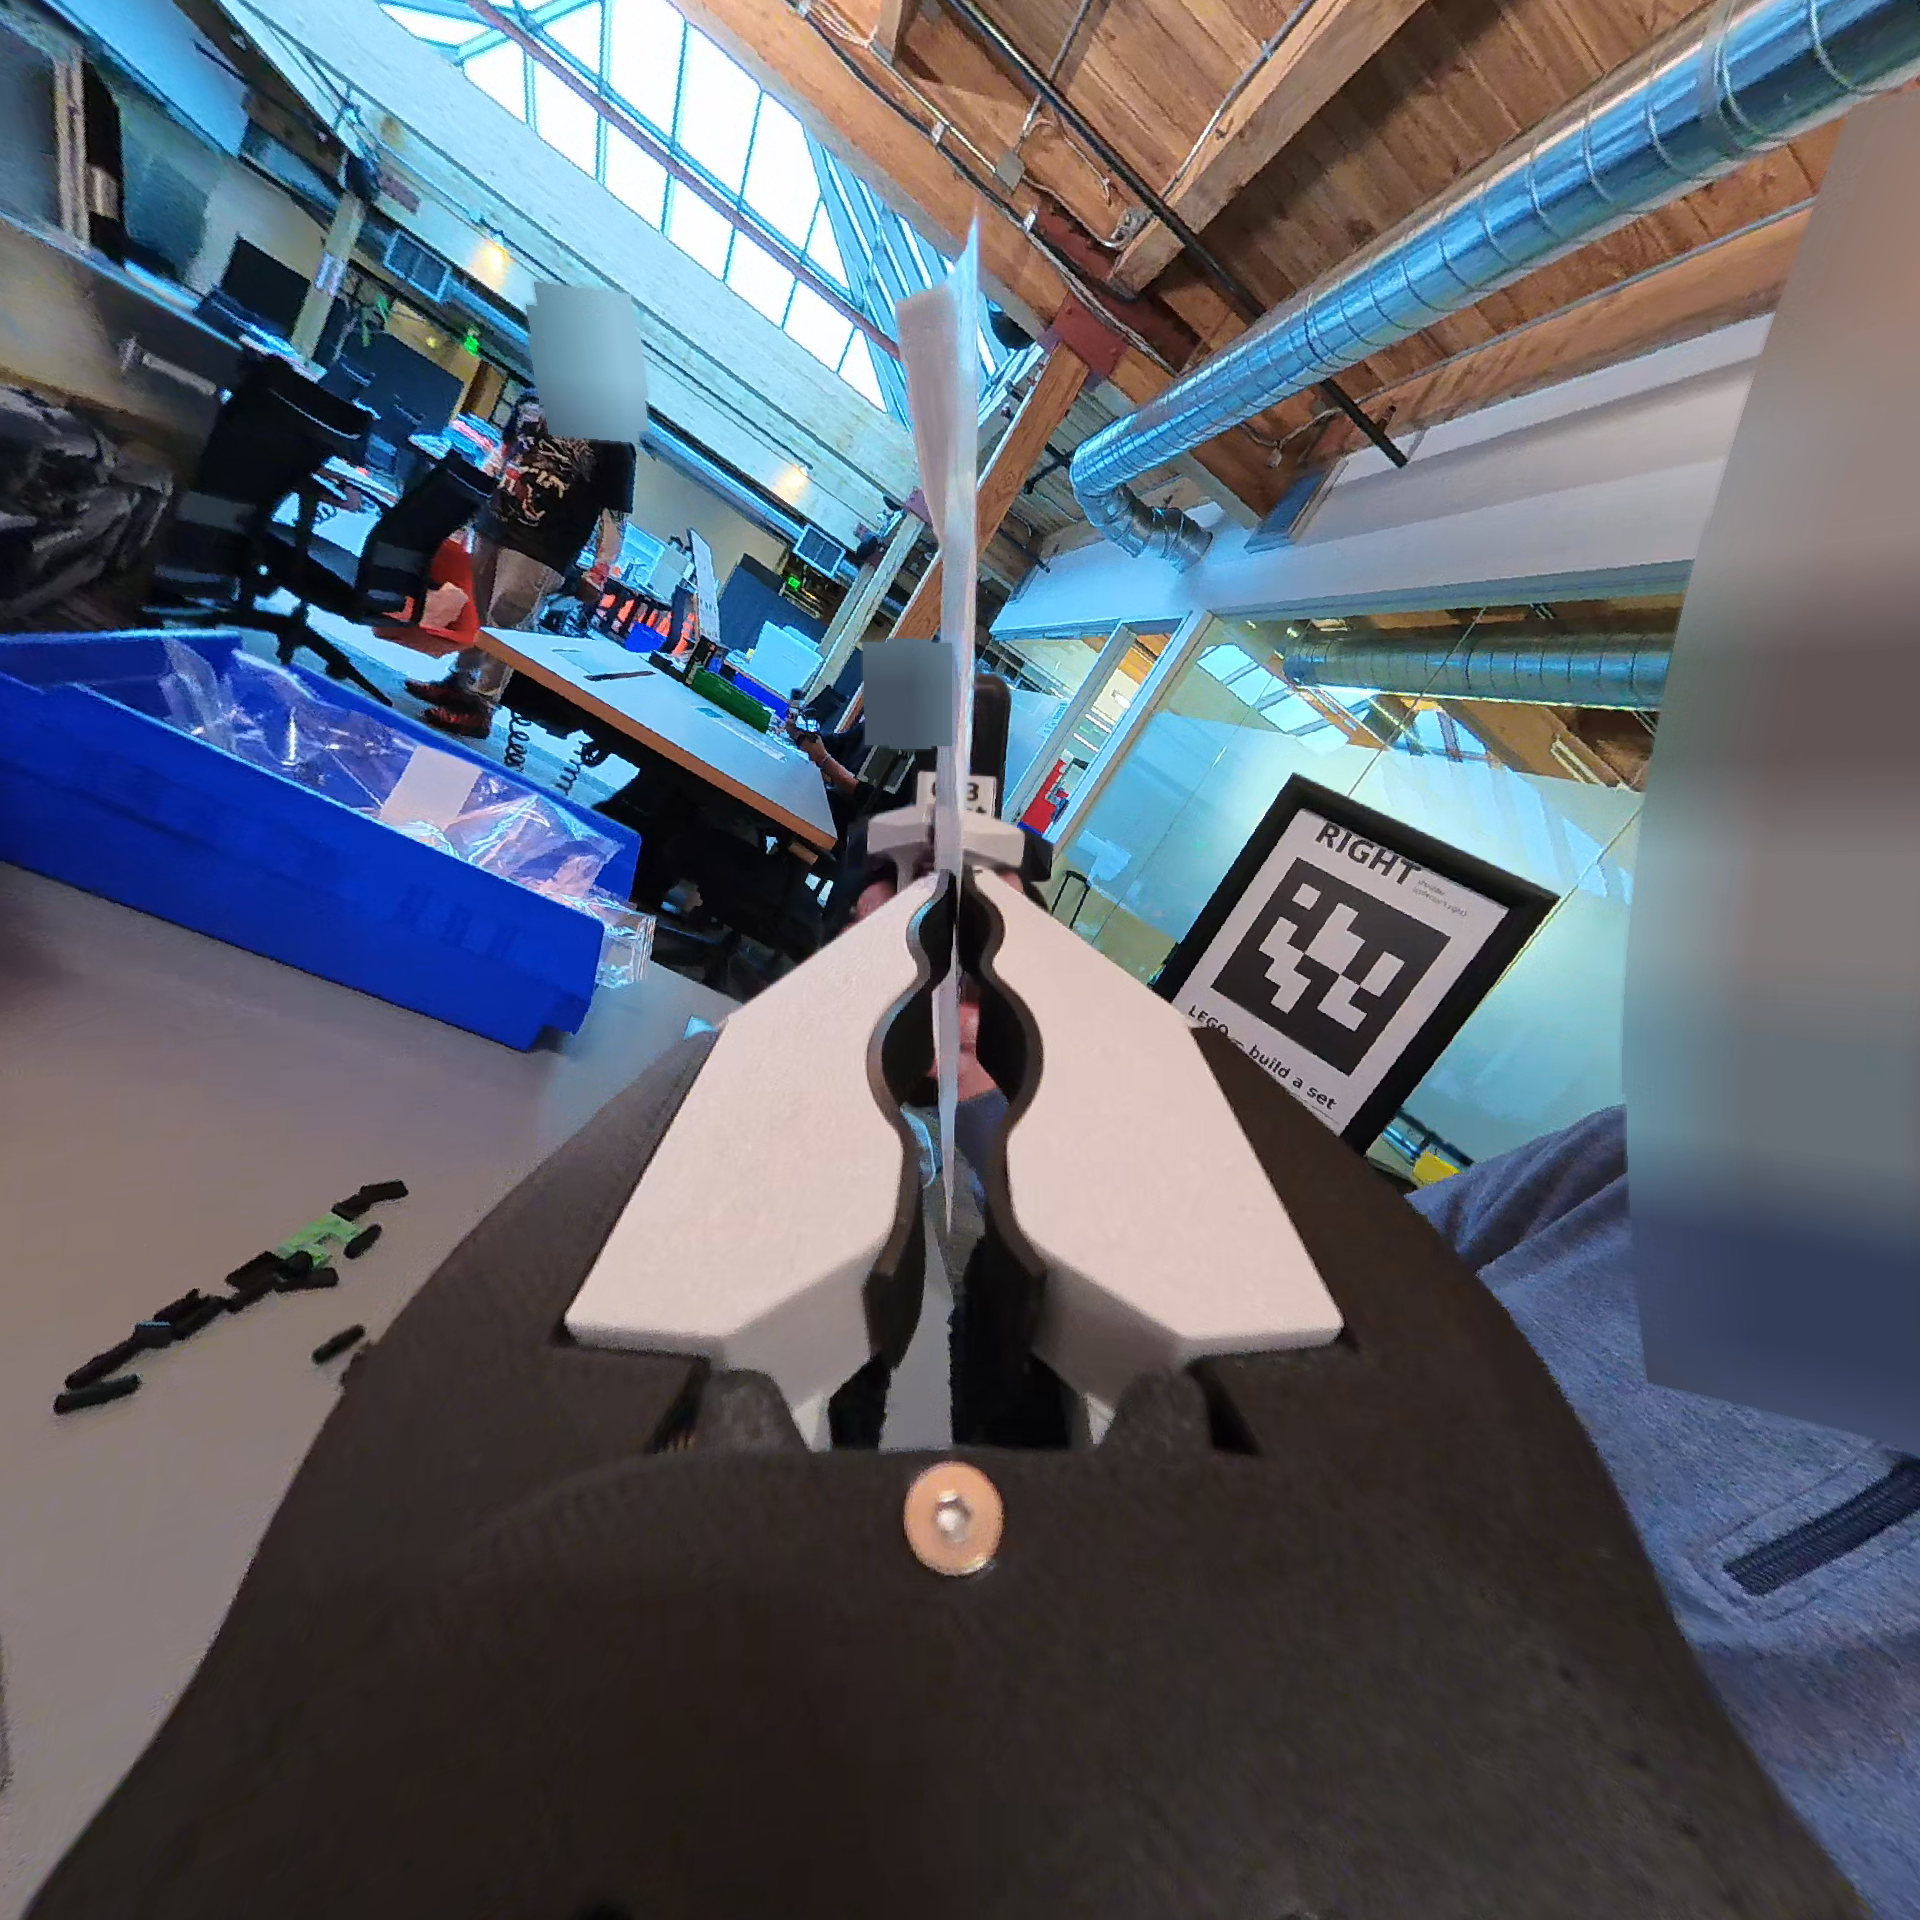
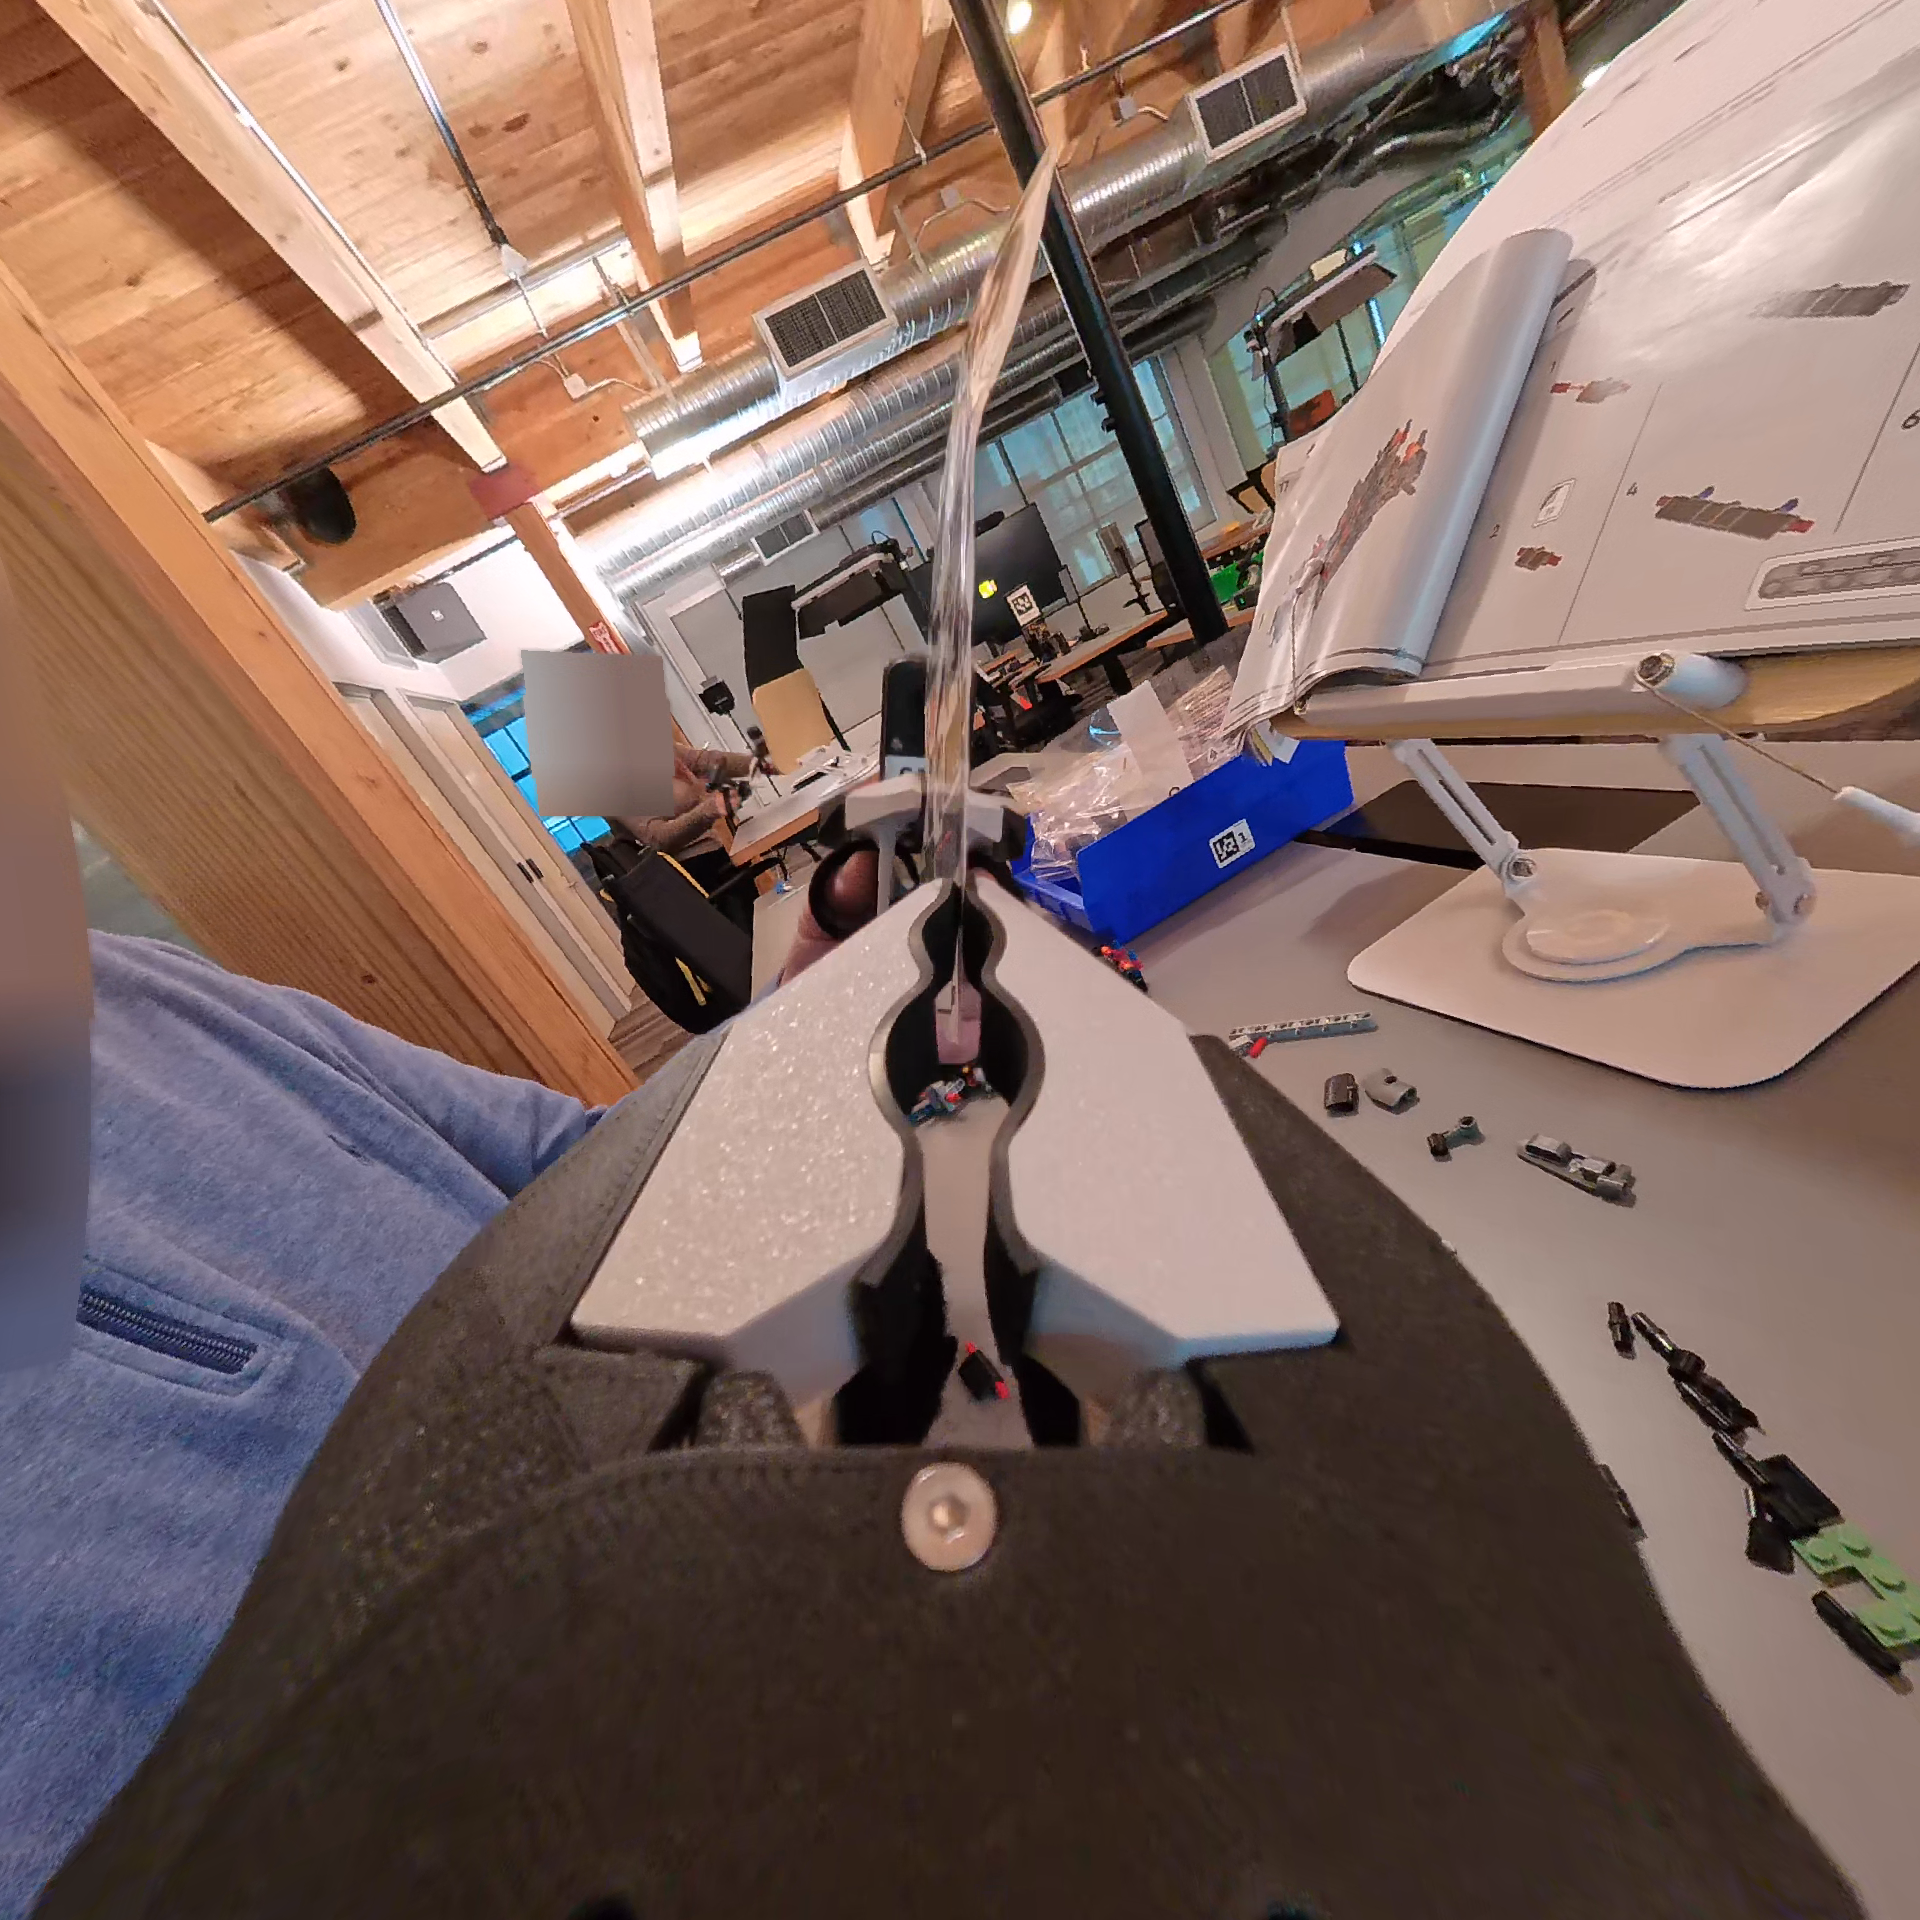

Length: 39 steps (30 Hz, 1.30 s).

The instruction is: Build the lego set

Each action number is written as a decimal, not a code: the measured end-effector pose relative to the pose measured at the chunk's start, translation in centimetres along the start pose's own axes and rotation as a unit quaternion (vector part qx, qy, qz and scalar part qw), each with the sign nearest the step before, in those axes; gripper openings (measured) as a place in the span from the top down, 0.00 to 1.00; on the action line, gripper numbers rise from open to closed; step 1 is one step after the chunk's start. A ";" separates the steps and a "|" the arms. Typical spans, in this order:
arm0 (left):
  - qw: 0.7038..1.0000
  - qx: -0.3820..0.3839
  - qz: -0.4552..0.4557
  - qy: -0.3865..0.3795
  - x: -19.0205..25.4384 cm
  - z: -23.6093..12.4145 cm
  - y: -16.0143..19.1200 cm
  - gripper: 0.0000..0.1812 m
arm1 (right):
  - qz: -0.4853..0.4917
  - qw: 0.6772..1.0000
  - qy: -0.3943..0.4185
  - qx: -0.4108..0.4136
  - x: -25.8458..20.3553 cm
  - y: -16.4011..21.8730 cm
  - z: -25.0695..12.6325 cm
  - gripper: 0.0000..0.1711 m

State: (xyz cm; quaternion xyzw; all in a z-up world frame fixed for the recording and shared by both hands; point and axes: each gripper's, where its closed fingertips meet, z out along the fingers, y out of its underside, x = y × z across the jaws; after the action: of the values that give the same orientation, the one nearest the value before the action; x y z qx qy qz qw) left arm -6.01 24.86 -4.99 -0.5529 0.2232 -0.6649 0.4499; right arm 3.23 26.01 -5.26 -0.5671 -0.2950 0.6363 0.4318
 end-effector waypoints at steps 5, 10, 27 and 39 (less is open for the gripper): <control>1.000 0.005 -0.014 -0.005 -0.1 -0.2 1.3 1.00 | 0.003 1.000 0.003 0.008 0.2 -0.2 -0.2 1.00; 1.000 0.004 -0.027 -0.007 -0.2 -0.2 2.6 1.00 | 0.003 1.000 0.006 0.012 0.3 -0.3 -0.3 1.00; 0.999 0.006 -0.032 -0.012 -0.1 0.0 3.8 1.00 | -0.005 1.000 0.019 0.024 0.3 -0.6 -0.2 0.99; 0.996 0.080 0.019 -0.031 -0.2 -0.5 2.1 1.00 | 0.073 0.996 -0.050 0.016 -0.8 4.6 2.8 0.81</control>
State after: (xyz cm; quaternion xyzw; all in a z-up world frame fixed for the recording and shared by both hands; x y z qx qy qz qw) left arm -5.74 23.86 -6.88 -0.5309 0.1657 -0.6545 0.5121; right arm -0.55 23.56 -8.34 -0.5477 -0.2635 0.6982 0.3782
